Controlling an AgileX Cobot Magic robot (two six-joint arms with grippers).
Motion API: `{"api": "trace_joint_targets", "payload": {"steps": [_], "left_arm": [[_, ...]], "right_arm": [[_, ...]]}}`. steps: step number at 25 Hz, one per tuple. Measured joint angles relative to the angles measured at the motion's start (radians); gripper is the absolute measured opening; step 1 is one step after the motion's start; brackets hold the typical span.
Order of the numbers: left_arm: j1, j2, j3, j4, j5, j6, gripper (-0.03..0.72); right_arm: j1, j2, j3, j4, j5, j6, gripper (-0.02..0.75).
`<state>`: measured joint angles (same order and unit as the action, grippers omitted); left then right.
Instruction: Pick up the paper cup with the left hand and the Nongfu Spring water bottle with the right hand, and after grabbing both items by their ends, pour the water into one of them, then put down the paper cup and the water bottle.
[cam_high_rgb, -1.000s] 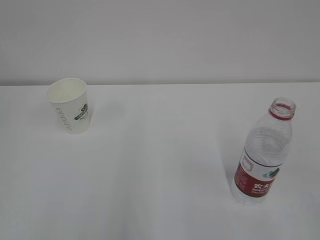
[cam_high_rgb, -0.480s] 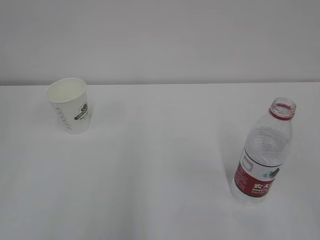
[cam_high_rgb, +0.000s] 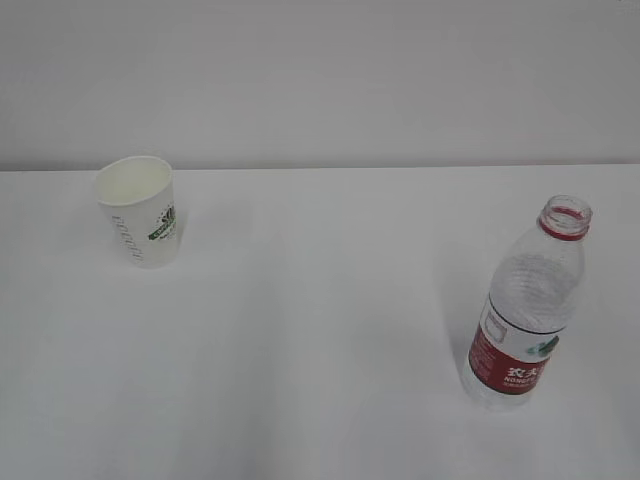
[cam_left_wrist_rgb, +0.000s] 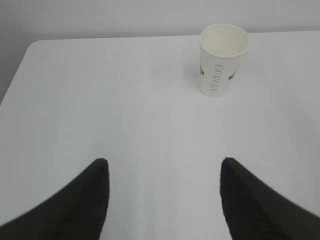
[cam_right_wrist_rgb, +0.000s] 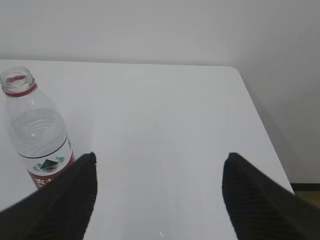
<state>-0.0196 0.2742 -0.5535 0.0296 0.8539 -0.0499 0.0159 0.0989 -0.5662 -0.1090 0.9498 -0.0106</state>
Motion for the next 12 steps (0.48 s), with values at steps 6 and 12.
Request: {"api": "trace_joint_targets", "payload": {"steps": [6, 12], "left_arm": [[0.0, 0.031, 0.0, 0.0, -0.086, 0.0, 0.507], [0.0, 0.069, 0.0, 0.0, -0.164, 0.0, 0.507]], "right_arm": [[0.0, 0.043, -0.007, 0.0, -0.046, 0.011, 0.587], [0.0, 0.083, -0.014, 0.0, -0.116, 0.017, 0.587]]}}
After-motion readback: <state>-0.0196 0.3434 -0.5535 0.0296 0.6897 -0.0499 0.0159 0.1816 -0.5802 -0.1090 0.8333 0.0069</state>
